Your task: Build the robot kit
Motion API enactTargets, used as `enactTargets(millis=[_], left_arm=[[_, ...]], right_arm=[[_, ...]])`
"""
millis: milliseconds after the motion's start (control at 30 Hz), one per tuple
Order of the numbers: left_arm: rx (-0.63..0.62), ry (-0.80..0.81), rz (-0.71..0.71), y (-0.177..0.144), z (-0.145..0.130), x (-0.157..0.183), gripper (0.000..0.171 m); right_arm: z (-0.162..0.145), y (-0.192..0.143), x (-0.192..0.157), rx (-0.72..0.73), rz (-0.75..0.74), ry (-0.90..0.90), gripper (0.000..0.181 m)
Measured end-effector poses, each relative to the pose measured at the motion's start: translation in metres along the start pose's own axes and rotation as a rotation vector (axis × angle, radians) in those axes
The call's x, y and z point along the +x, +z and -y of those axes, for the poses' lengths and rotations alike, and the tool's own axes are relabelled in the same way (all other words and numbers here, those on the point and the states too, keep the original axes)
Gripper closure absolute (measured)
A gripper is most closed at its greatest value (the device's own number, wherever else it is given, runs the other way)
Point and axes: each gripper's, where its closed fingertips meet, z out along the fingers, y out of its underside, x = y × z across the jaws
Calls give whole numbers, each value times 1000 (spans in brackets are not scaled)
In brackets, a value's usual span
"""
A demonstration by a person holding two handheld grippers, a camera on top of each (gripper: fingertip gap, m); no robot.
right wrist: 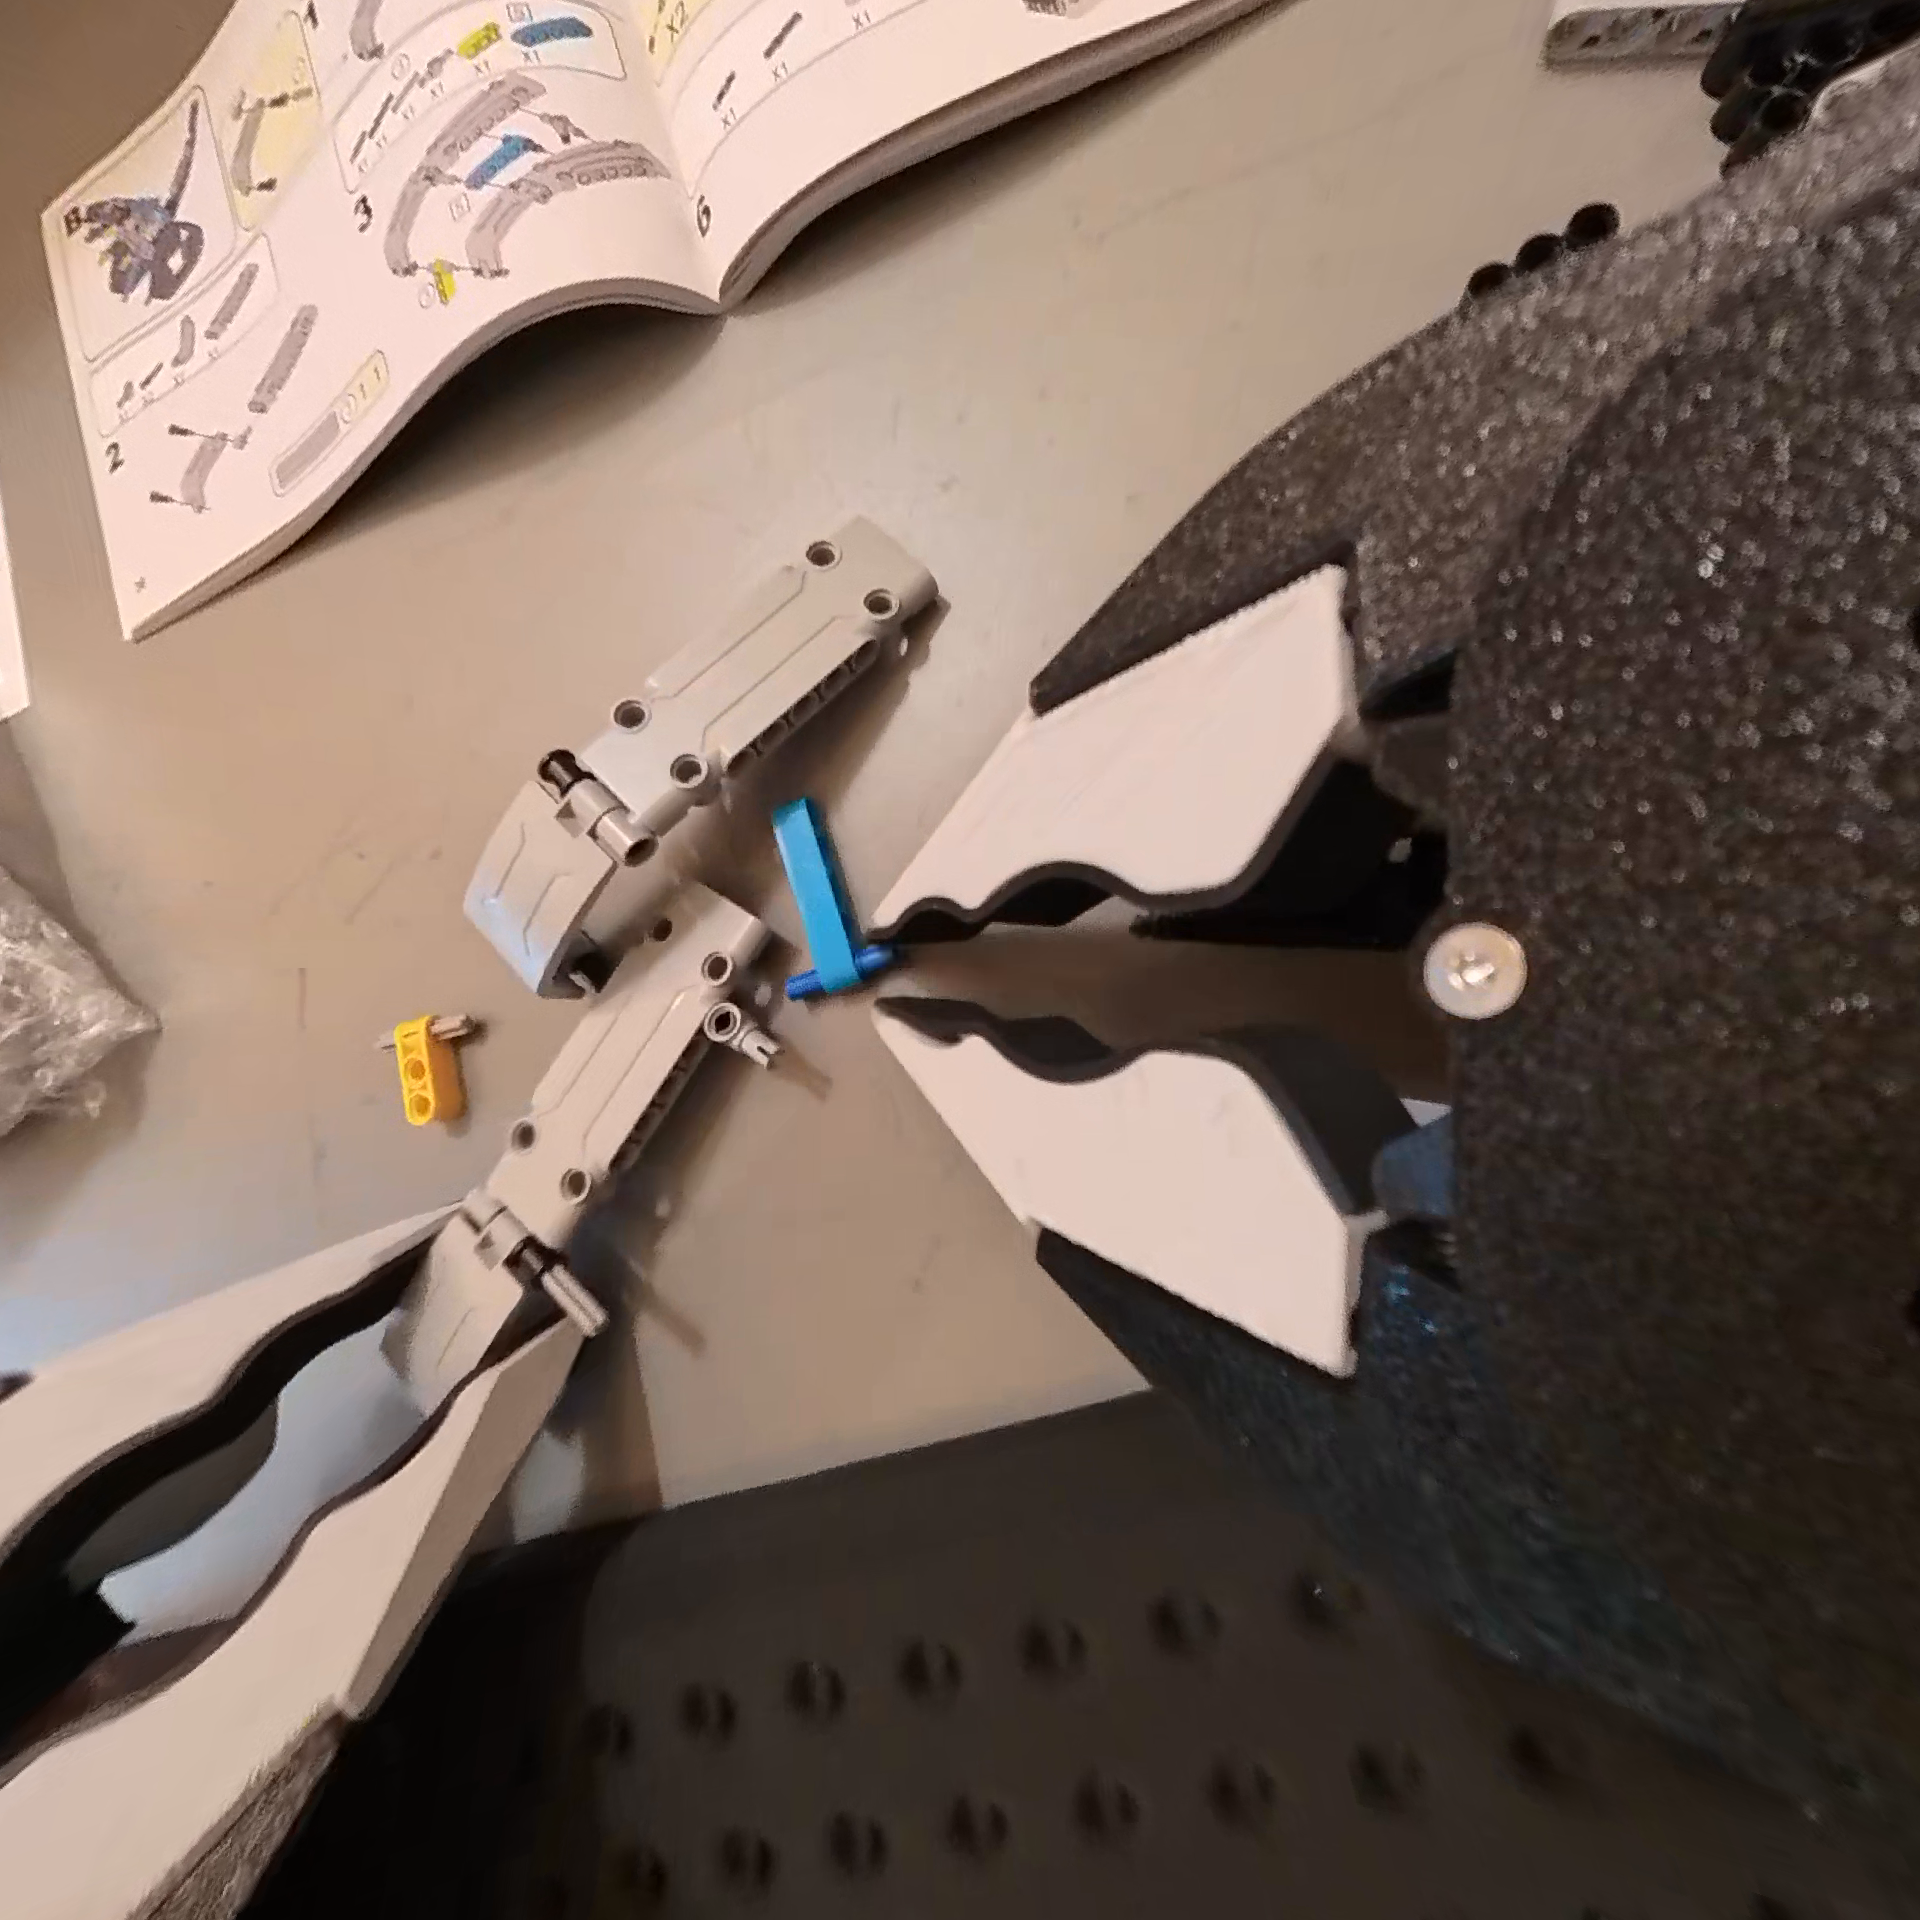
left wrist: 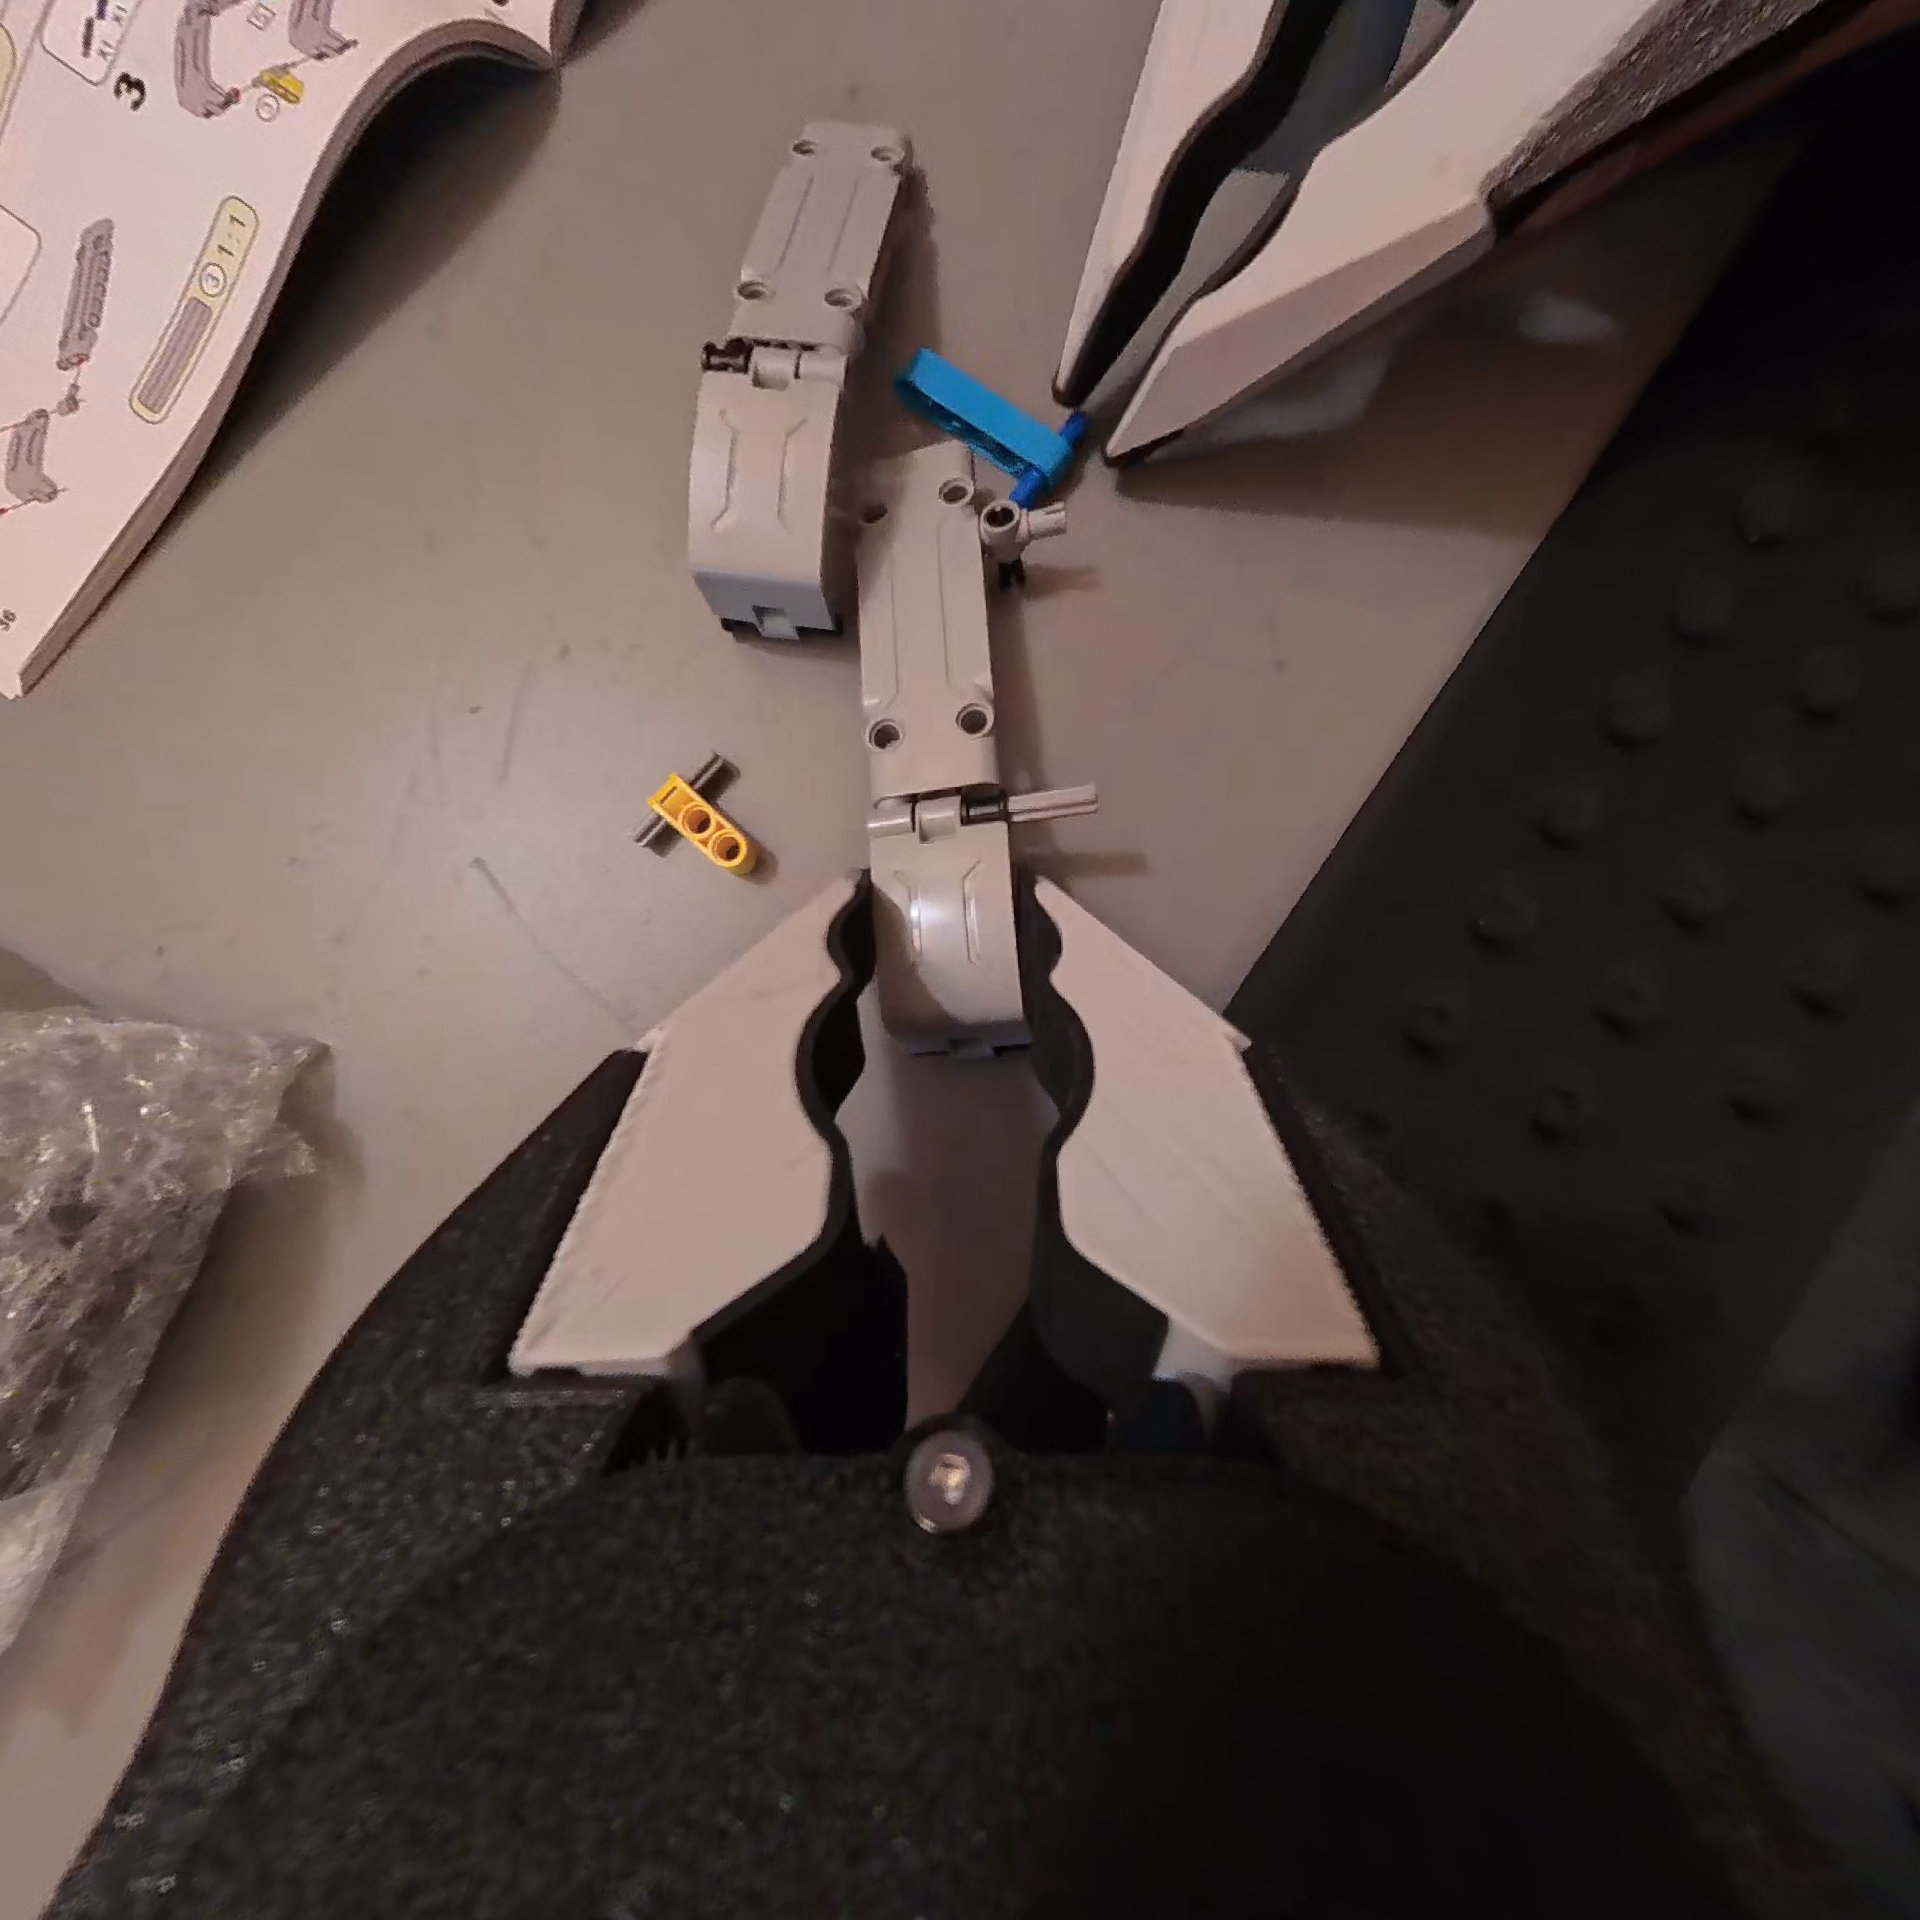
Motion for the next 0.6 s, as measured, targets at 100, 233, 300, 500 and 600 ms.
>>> enactTargets(millis=[100, 233, 300, 500, 600], left_arm=[[9, 0, -2, -1, 1, 0, 145], [31, -36, -34, -5, 2, 2, 135], [37, -56, -70, -9, 2, 5, 130], [318, -244, -294, -45, 54, 23, 129], [439, -400, -432, -50, 77, 26, 129]], right_arm=[[-1, 3, 0, -12, 5, -4, 170], [-1, 4, 0, -16, 23, -3, 178], [1, -1, 3, 4, 1, -21, 178], [50, -41, -19, 279, -130, -374, 178], [64, -48, -38, 333, -167, -499, 179]])
